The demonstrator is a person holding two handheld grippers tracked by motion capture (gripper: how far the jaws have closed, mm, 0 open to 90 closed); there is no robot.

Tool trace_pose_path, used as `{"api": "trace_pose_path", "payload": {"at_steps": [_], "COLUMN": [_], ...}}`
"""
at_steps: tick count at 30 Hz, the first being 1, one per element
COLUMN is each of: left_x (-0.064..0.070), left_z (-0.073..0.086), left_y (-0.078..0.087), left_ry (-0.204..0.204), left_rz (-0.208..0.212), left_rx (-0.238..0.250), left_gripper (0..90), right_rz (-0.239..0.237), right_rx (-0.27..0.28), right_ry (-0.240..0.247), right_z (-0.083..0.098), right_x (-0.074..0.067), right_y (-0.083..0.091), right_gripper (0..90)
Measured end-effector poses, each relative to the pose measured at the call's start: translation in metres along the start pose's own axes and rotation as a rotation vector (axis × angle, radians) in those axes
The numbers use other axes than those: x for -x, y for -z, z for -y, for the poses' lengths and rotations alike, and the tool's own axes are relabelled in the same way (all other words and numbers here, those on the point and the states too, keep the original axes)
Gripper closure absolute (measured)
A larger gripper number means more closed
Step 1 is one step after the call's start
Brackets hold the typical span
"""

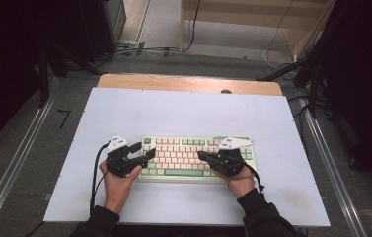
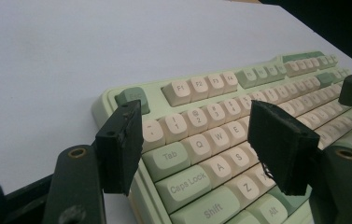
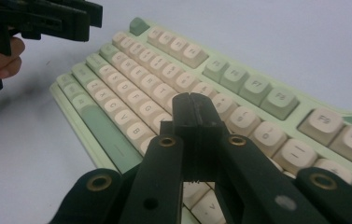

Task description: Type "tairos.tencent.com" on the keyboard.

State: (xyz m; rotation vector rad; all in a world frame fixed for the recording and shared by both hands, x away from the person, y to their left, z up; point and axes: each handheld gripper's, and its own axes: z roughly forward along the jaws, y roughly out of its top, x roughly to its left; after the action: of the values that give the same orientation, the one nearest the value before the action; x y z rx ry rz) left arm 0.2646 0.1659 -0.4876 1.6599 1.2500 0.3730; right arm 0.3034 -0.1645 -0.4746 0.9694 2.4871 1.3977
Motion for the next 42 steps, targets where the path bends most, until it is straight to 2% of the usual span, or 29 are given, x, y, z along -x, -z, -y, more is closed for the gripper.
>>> {"api": "trace_pose_path", "payload": {"at_steps": [8, 18, 21, 30, 42], "left_x": [0.001, 0.002, 0.002, 0.002, 0.002], "left_z": [0.002, 0.002, 0.002, 0.003, 0.003], "left_y": [0.002, 0.0, 0.0, -0.002, -0.002], "left_ry": [0.003, -0.003, -0.001, 0.006, 0.007], "left_rz": [-0.001, 0.005, -0.007, 0.001, 0.009], "left_rx": [0.0, -0.005, 0.003, -0.001, -0.007], "left_gripper": [36.2, 36.2, 36.2, 36.4, 36.4], "right_rz": [-0.021, -0.024, -0.02, -0.018, -0.012], "right_rx": [-0.038, -0.062, -0.068, -0.101, -0.111], "right_ry": [0.042, 0.051, 0.061, 0.072, 0.077], "right_z": [0.0, 0.002, 0.003, 0.005, 0.006], "right_x": [-0.01, -0.017, -0.019, -0.021, -0.021], "right_y": [-0.013, -0.021, -0.023, -0.027, -0.029], "right_gripper": [87.6, 87.6, 87.5, 87.6, 87.6]}}
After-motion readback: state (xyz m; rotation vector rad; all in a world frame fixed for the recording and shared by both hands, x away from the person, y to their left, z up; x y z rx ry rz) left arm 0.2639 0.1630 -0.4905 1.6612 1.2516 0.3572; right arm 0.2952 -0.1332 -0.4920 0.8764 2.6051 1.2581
